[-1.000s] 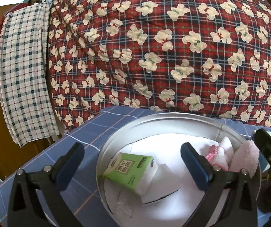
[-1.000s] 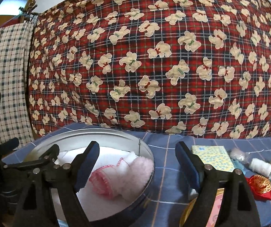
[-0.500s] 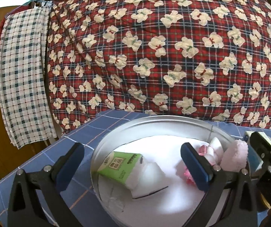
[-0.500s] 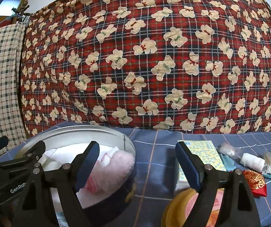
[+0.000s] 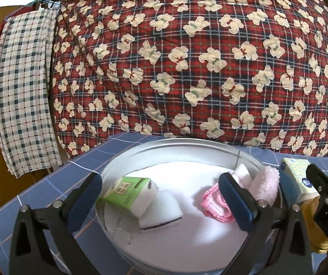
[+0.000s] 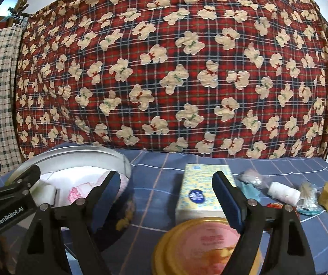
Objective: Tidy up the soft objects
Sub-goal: 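Move both tools away from the tin toward the remaining items, then grasp the yellow sponge with the right tool while the left tool grasps the cotton-swab bag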
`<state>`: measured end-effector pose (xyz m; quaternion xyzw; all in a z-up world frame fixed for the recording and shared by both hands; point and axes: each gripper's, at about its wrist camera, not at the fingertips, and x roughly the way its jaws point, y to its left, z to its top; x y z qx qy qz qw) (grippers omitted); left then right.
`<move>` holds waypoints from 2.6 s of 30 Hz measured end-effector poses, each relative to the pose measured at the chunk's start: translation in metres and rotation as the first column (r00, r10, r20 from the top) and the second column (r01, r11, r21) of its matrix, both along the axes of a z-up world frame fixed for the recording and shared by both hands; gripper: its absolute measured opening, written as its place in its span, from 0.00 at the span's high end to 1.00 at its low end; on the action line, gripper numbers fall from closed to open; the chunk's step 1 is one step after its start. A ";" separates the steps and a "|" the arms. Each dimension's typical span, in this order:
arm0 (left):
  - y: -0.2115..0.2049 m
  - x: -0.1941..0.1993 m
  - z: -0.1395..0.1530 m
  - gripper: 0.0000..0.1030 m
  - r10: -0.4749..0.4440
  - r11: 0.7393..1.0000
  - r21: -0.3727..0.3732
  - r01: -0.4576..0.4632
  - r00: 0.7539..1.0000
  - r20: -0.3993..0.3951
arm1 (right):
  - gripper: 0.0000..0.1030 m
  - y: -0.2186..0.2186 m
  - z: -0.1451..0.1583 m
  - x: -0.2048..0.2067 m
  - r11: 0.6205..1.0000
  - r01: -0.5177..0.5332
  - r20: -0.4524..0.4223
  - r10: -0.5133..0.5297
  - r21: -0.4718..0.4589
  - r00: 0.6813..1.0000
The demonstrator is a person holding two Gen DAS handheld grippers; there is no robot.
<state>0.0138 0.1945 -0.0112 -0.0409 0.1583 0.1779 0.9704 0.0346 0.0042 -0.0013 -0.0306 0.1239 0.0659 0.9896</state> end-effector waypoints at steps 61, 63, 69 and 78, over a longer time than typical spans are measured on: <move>-0.270 -0.014 0.005 0.00 -0.514 0.849 0.112 0.516 0.856 -0.044 | 0.18 -0.318 -0.004 0.008 0.868 0.491 -0.136 -0.479 0.076 0.867; -0.284 -0.013 0.004 0.00 -0.537 0.832 0.118 0.541 0.841 -0.066 | 0.18 -0.332 -0.007 0.012 0.864 0.495 -0.176 -0.475 0.094 0.862; -0.317 -0.008 0.002 0.00 -0.598 0.790 0.088 0.607 0.794 -0.110 | 0.18 -0.362 -0.017 0.031 0.873 0.467 -0.301 -0.411 0.141 0.860; -0.348 0.014 -0.004 0.00 -0.630 0.768 0.004 0.640 0.757 -0.176 | 0.18 -0.378 -0.031 0.067 0.886 0.439 -0.436 -0.341 0.147 0.833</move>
